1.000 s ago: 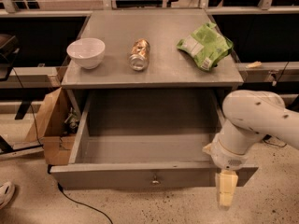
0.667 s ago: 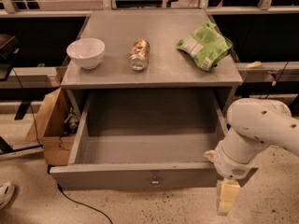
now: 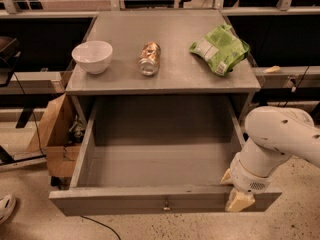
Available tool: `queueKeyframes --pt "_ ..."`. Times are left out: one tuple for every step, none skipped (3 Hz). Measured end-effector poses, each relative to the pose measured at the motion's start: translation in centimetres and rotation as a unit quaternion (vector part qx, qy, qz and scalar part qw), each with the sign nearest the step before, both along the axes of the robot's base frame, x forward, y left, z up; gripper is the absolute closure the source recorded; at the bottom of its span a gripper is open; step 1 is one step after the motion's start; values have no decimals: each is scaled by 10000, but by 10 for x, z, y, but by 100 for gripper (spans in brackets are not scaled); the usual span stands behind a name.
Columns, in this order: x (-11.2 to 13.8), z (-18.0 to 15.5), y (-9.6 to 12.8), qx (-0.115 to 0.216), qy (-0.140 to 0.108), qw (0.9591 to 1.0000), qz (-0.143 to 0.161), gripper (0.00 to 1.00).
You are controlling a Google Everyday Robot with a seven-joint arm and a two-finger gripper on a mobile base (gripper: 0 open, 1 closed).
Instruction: Open top drawer
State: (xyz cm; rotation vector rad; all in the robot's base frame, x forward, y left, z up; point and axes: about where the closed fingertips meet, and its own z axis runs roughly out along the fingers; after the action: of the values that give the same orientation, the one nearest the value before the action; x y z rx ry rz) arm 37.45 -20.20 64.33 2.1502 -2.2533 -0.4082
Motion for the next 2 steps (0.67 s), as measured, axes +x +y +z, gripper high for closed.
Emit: queueKeyframes --pt "-3 -2 -1 -14 43 10000 -12 84" --pt "-10 -3 -2 -47 112 9999 -24 100"
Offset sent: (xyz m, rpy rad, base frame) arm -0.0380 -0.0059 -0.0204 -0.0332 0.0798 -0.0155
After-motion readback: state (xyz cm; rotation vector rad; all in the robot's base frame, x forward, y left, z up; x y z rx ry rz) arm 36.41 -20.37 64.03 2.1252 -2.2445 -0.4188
